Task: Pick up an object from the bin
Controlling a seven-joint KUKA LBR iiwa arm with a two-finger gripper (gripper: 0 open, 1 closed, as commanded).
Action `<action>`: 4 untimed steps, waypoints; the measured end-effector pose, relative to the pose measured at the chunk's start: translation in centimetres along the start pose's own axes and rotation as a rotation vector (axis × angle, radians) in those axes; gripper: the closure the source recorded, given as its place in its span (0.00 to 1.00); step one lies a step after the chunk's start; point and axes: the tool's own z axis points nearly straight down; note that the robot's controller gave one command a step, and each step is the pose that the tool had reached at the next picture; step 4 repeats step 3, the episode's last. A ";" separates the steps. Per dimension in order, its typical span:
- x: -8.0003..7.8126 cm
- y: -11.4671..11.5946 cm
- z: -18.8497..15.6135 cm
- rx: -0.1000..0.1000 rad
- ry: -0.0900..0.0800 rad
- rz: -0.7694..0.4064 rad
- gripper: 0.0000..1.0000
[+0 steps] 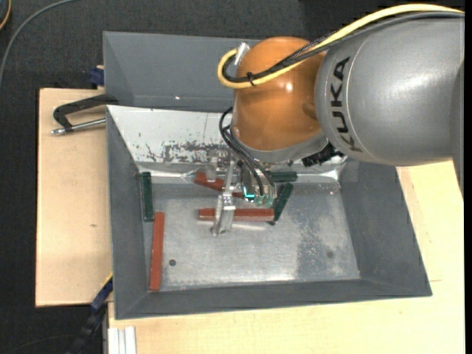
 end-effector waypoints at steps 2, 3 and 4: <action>-0.8 -4.1 14.2 0.000 -0.001 -0.085 1.00; 0.3 -6.8 -3.2 0.002 -0.014 -0.420 1.00; 0.3 -6.8 -3.2 0.002 -0.014 -0.420 1.00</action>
Offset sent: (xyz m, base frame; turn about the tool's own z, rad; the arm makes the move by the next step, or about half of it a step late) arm 0.0076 -0.0418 -0.1423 -0.0860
